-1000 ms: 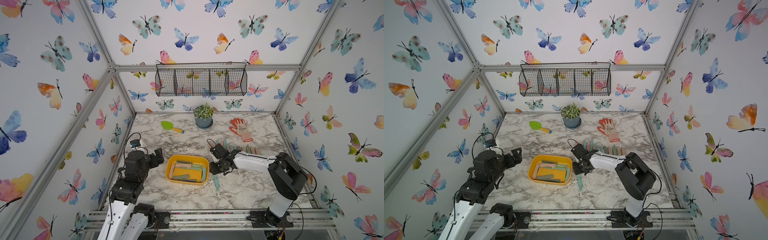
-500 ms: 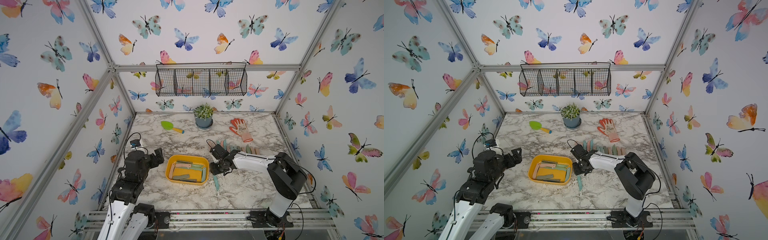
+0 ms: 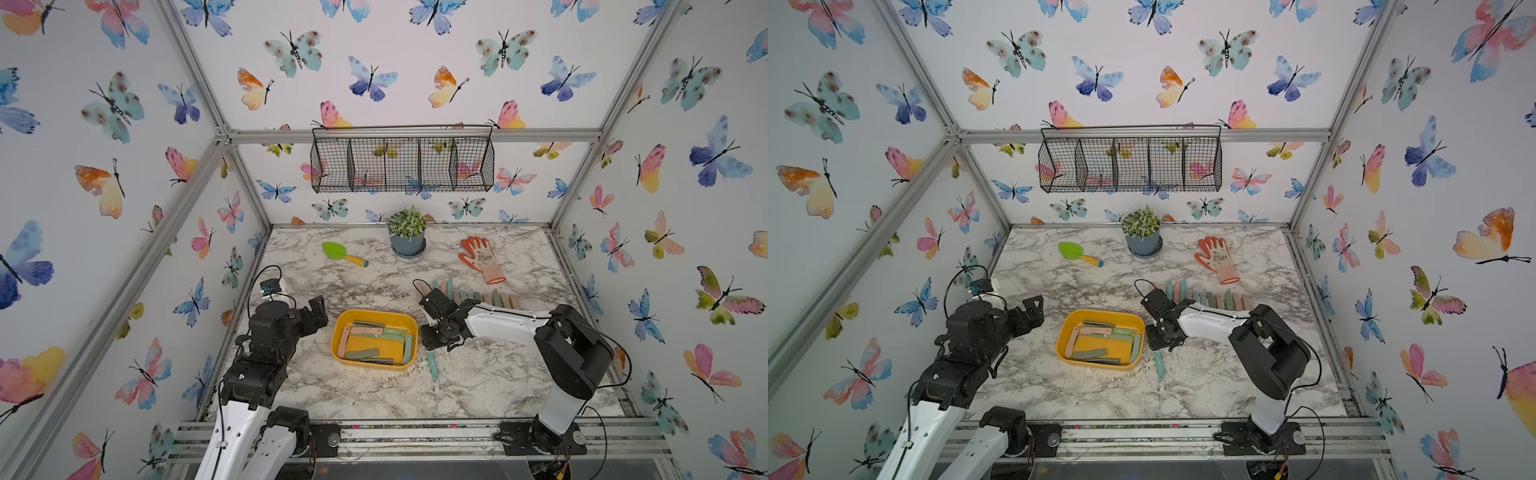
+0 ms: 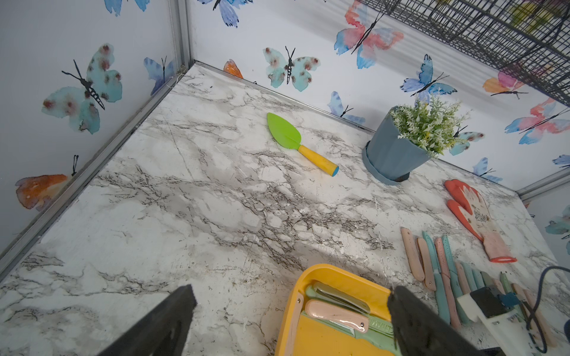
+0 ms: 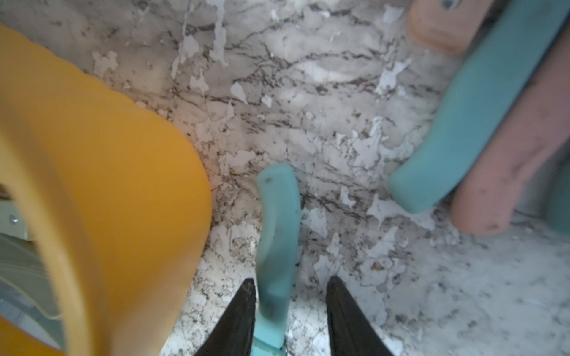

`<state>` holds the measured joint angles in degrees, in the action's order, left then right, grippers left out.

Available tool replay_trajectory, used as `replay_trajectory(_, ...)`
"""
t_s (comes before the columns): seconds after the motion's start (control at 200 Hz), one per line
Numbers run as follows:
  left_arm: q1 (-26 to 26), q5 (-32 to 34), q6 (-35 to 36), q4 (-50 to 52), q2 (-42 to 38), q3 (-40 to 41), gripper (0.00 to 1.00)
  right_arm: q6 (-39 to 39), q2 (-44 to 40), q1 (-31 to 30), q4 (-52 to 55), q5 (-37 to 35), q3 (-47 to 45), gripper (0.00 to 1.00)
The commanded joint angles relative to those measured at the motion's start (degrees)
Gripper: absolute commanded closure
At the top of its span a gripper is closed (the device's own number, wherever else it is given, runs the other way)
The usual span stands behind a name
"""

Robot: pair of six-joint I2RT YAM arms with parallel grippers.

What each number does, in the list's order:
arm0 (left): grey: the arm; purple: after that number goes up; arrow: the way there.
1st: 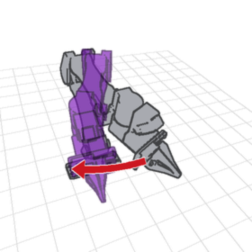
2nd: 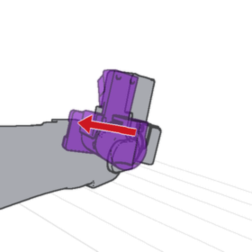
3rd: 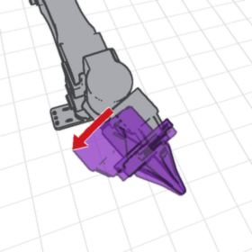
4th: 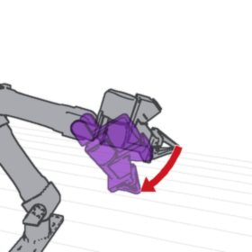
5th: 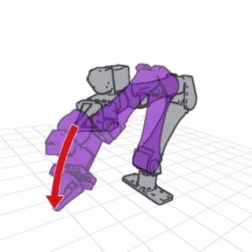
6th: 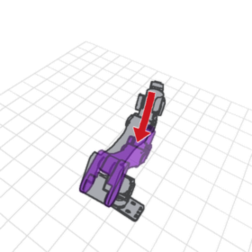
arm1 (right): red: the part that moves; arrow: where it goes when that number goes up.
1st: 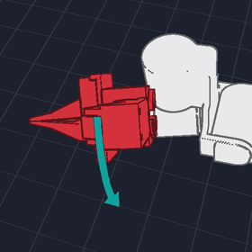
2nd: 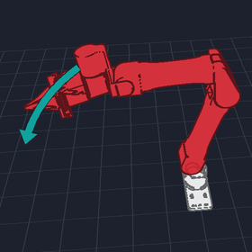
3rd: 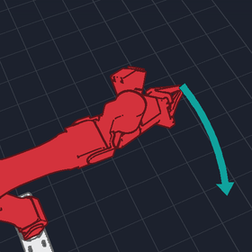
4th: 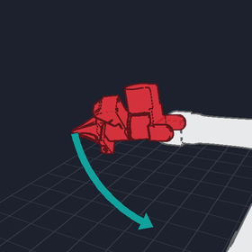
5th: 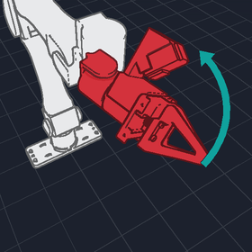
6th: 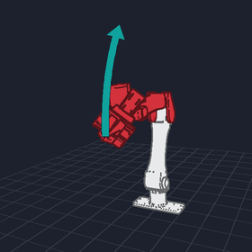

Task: Take the fruit knife out of the storage box
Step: Adjust the fruit knife at the center of the board.

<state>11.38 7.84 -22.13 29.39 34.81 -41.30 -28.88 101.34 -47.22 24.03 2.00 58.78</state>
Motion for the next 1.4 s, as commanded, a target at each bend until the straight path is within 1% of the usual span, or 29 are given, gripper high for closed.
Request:
replay_trajectory(0.0,0.3,0.6,-0.2,-0.8,-0.4,0.6,0.02,-0.6,-0.4,0.1,4.2,-2.0,-0.4,0.59)
replay_trajectory(0.105,0.3,0.6,-0.3,-0.8,-0.4,0.6,0.01,-0.7,-1.2,0.1,4.1,-2.2,-0.5,0.60)
replay_trajectory(0.16,0.3,0.6,-0.2,-0.8,-0.5,0.6,0.02,0.1,-2.6,0.0,2.2,-1.5,-1.0,0.60)
replay_trajectory(0.245,0.3,0.6,-0.2,-0.8,-0.5,0.6,0.02,1.3,-7.9,-0.1,-2.1,-0.7,-2.4,0.59)
replay_trajectory(0.37,0.3,0.7,-0.2,-0.9,-0.4,0.6,0.02,4.9,-15.1,-0.2,-4.0,-3.2,-1.5,0.58)
replay_trajectory(0.446,0.3,0.8,-0.3,-0.8,-0.4,0.6,0.02,9.2,-17.1,-0.2,-3.2,-3.3,1.0,0.58)
replay_trajectory(0.571,0.3,0.8,-0.3,-0.9,-0.3,0.6,0.02,20.3,-17.5,-1.9,-6.5,3.5,4.3,0.57)
replay_trajectory(0.631,0.3,0.8,-0.3,-1.0,-0.1,0.5,0.02,25.3,-15.1,-3.4,-5.4,5.6,7.5,0.57)
replay_trajectory(0.731,0.3,1.0,-0.3,-0.9,0.0,0.5,0.02,32.9,-8.3,-6.0,-1.2,7.5,14.2,0.57)
replay_trajectory(0.866,0.2,2.1,-0.5,-0.5,-0.3,0.3,0.02,40.5,2.0,-10.9,2.6,4.6,22.2,0.57)
replay_trajectory(0.976,0.2,3.3,-0.9,-0.2,-0.8,0.2,0.01,42.2,11.1,-13.2,8.1,0.6,31.1,0.57)
replay_trajectory(1.101,0.1,6.2,-1.6,0.7,-1.8,-0.2,0.01,41.1,18.9,-13.9,12.3,-3.5,38.7,0.57)
replay_trajectory(1.176,0.0,7.6,-2.0,1.0,-2.7,-0.3,0.02,40.2,20.9,-13.9,12.9,-4.7,40.7,0.57)
replay_trajectory(1.392,-0.3,9.4,-2.2,1.3,-4.4,-0.2,0.02,40.0,24.3,-13.9,11.4,-3.6,42.2,0.54)
